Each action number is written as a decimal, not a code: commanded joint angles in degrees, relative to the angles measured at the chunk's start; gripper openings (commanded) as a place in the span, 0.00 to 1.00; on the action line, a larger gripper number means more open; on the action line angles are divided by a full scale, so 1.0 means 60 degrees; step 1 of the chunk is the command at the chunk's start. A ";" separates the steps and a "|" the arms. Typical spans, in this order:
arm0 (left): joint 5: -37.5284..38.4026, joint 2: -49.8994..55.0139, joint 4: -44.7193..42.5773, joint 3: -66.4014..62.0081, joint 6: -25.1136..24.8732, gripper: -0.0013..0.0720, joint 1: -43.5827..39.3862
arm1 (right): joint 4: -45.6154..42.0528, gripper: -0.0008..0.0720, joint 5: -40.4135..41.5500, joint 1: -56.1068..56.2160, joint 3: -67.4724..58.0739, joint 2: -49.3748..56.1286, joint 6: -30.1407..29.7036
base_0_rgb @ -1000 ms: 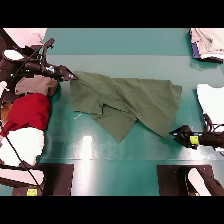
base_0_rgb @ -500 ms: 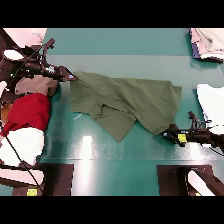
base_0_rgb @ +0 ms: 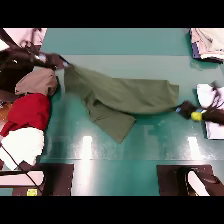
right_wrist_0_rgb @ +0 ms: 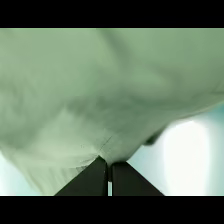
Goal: Fold the shirts.
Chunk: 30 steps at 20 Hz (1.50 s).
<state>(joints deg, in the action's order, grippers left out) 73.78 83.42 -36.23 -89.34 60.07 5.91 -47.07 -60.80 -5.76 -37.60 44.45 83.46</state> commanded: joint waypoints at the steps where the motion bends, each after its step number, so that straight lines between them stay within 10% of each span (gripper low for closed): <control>1: -0.0204 -0.1282 0.0018 -0.1315 0.0470 0.05 0.0004 | 0.0055 0.03 0.0208 -0.0608 -0.2568 -0.0769 0.0102; 16: -0.1625 -0.6342 0.0062 -0.5147 0.2197 0.05 0.0000 | -0.0233 0.03 -0.3989 -0.2750 -1.4087 0.1111 -0.0488; 23: -0.1577 -0.6422 -0.0827 -0.4626 0.2783 0.05 0.0004 | -0.1909 0.03 -0.4091 -0.2750 -1.2251 -0.0229 -0.0484; 30: 0.0084 -0.3483 -0.1151 -0.1446 0.2994 0.06 0.0000 | -0.1905 0.03 -0.5406 -0.2506 -1.0061 0.2390 0.0015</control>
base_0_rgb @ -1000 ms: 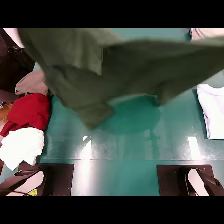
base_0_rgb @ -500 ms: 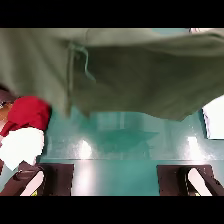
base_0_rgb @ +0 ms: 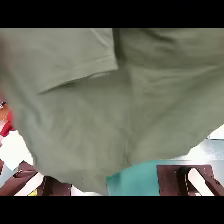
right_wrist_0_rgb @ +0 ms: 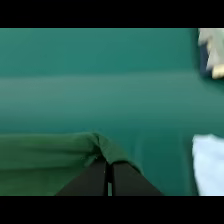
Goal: Fold the shirts.
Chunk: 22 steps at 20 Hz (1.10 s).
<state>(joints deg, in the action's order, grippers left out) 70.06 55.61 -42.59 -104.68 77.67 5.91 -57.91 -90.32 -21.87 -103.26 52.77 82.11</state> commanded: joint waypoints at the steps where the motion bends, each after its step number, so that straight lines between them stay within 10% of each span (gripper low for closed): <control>1: 0.0758 0.1774 -0.0087 0.1523 0.0058 0.06 0.0000 | -0.0109 0.03 -0.0474 0.0477 0.1297 0.1555 0.0240; 6: 0.0310 0.5071 -0.0044 0.2102 -0.0291 0.06 -0.0120 | -0.0670 0.03 0.0739 0.1909 0.2528 0.4397 0.0240; 15: -0.4659 0.7096 0.0951 0.2091 -0.3031 0.06 -0.0849 | -0.2401 0.03 0.3694 0.2954 -0.0098 0.7497 0.0732; 22: -0.2007 0.7111 -0.1563 0.2102 -0.3268 0.06 -0.0929 | -0.2430 0.03 0.3177 0.2969 0.1763 0.6940 0.0739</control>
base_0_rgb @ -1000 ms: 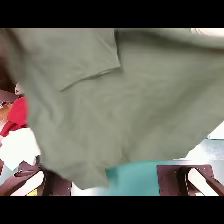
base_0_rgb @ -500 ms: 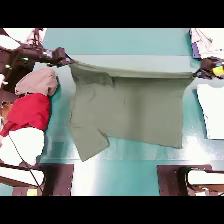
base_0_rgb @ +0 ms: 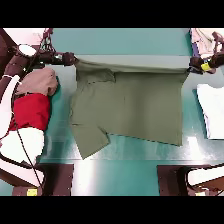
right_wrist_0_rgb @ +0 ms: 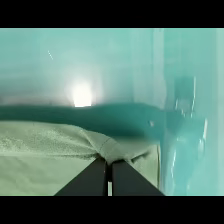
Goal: Fold the shirts.
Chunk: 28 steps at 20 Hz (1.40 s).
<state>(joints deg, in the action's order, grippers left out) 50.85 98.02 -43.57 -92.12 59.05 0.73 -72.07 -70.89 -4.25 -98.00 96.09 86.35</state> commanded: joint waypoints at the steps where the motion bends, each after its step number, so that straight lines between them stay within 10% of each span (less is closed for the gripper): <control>1: 0.1588 0.0051 -0.1883 0.0007 -0.0164 0.06 -0.0066 | -0.0219 0.03 0.0076 0.0044 0.1453 -0.0532 0.0040; 9: 0.2317 0.0051 -0.2510 0.0011 0.0342 0.06 -0.0066 | 0.0168 0.03 0.1282 0.0171 0.4386 -0.1759 0.0102; 10: 0.2430 0.0051 -0.2692 0.0011 0.0645 0.14 -0.0066 | 0.0328 0.04 0.1191 0.0171 0.4448 -0.1752 0.0102; 11: 0.2514 0.0051 -0.2794 0.0011 0.0962 0.51 -0.0066 | 0.0346 0.15 0.1071 0.0171 0.4419 -0.1745 0.0102; 12: 0.2586 0.0051 -0.2845 0.0007 0.1202 0.73 -0.0051 | 0.0346 0.48 0.0951 0.0171 0.4320 -0.1745 0.0102; 13: 0.2703 0.0051 -0.2907 0.0007 0.1432 0.70 -0.0029 | 0.0339 0.62 0.0710 0.0171 0.4146 -0.1745 0.0102; 19: 0.5217 -0.0423 -0.2845 0.1035 0.2189 0.70 0.0962 | 0.0342 0.60 -0.1617 -0.0073 0.3705 -0.2718 -0.0186; 28: 0.3348 -0.5829 -0.2583 0.8980 0.2204 0.70 0.1133 | 0.0342 0.60 -0.0987 -0.0066 0.6280 -0.5785 -0.0313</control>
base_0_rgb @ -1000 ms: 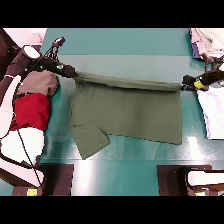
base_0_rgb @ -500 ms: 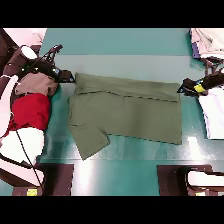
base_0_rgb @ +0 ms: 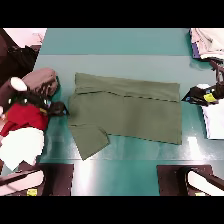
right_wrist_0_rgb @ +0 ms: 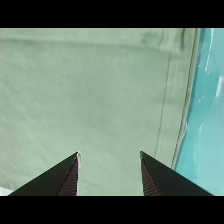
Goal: Fold the shirts.
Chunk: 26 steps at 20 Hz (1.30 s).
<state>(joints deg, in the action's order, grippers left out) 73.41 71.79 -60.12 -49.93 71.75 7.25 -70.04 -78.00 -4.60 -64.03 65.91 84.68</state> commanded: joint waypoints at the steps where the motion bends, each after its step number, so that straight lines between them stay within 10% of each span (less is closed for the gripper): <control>1: -0.0463 -0.1749 0.0193 0.2269 0.0178 0.70 0.0047 | 0.0004 0.60 0.0168 -0.0007 0.0648 -0.0852 -0.0036; 16: -0.1672 -0.1985 0.2102 0.4069 -0.0459 0.70 0.0040 | 0.0007 0.60 0.0138 -0.0007 0.0579 -0.1016 -0.0025; 18: -0.1672 -0.1985 0.2131 0.4076 -0.0557 0.27 0.0040 | 0.0004 0.60 0.0062 -0.0007 0.0579 -0.1016 -0.0025; 21: -0.1647 -0.1989 0.2412 0.4062 -0.0754 0.06 0.0040 | -0.0109 0.60 -0.0492 -0.0036 0.0594 -0.1016 -0.0036; 26: -0.1104 -0.1996 0.2495 0.2932 -0.0867 0.06 0.0040 | -0.0073 0.60 -0.1013 -0.1424 0.2488 -0.1632 -0.0178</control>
<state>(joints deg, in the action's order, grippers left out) 64.64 59.86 -45.89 -28.84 67.35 7.46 -70.35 -81.87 -8.84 -55.27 58.15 84.33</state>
